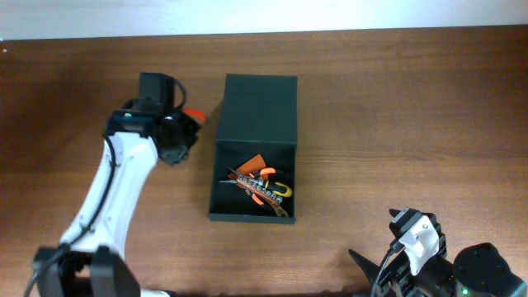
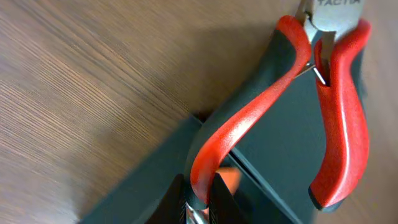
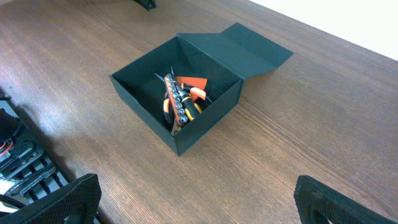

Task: Pack container
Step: 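Carry the red pliers with the left gripper and lower them into the box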

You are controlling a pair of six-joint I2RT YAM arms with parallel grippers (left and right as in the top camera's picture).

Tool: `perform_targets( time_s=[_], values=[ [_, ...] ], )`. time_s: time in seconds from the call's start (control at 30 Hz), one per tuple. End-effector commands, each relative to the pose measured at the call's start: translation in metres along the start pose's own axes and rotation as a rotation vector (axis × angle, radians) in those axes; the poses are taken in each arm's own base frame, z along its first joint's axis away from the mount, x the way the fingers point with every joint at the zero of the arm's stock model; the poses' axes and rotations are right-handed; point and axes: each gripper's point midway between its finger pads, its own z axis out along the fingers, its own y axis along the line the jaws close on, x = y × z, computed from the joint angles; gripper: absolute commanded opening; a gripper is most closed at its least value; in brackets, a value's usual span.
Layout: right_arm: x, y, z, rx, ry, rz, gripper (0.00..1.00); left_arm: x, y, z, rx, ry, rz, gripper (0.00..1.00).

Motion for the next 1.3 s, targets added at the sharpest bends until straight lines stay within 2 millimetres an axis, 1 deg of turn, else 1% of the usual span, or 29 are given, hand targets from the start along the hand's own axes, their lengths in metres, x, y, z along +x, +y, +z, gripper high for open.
perform_targets(
  time_s=[0.0, 0.07, 0.17, 0.27, 0.37, 0.43, 0.5, 0.63, 0.7, 0.9, 1.07, 1.23, 1.27],
  values=[
    [0.0, 0.001, 0.0, -0.005, -0.005, 0.009, 0.99, 0.024, -0.024, -0.023, 0.068, -0.022, -0.017, 0.02],
    [0.0, 0.001, 0.0, -0.005, -0.005, 0.009, 0.99, 0.047, -0.037, -0.027, 0.091, -0.003, -0.018, 0.02],
    [0.0, 0.001, 0.0, -0.005, -0.005, 0.009, 0.99, 0.087, -0.052, -0.029, 0.109, 0.05, -0.023, 0.02],
    [0.0, 0.001, 0.0, -0.005, -0.005, 0.009, 0.99, 0.123, -0.06, -0.029, 0.107, 0.09, -0.033, 0.02],
    [0.0, 0.001, 0.0, -0.005, -0.005, 0.009, 0.99, 0.15, -0.062, -0.03, 0.092, 0.128, -0.069, 0.02],
    [0.0, 0.001, 0.0, -0.005, -0.005, 0.009, 0.99, 0.165, -0.059, -0.029, 0.066, 0.149, -0.106, 0.02],
    [0.0, 0.001, 0.0, -0.005, -0.005, 0.009, 0.99, 0.175, -0.053, -0.026, 0.03, 0.163, -0.136, 0.03],
    [0.0, 0.001, 0.0, -0.005, -0.005, 0.009, 0.99, 0.189, -0.033, -0.017, -0.087, 0.191, -0.206, 0.04],
    [0.0, 0.001, 0.0, -0.005, -0.005, 0.009, 0.99, 0.194, -0.022, -0.008, -0.154, 0.207, -0.236, 0.07],
    [0.0, 0.001, 0.0, -0.005, -0.005, 0.009, 0.99, 0.211, 0.008, 0.027, -0.319, 0.246, -0.29, 0.08],
    [0.0, 0.001, 0.0, -0.005, -0.005, 0.009, 0.99, 0.215, 0.021, 0.047, -0.402, 0.247, -0.294, 0.09],
    [0.0, 0.001, -0.001, -0.005, -0.006, 0.009, 0.99, 0.218, 0.029, 0.058, -0.45, 0.251, -0.295, 0.1],
    [0.0, 0.001, 0.0, -0.005, -0.005, 0.009, 0.99, 0.218, 0.03, 0.06, -0.457, 0.25, -0.296, 0.21]
  ],
)
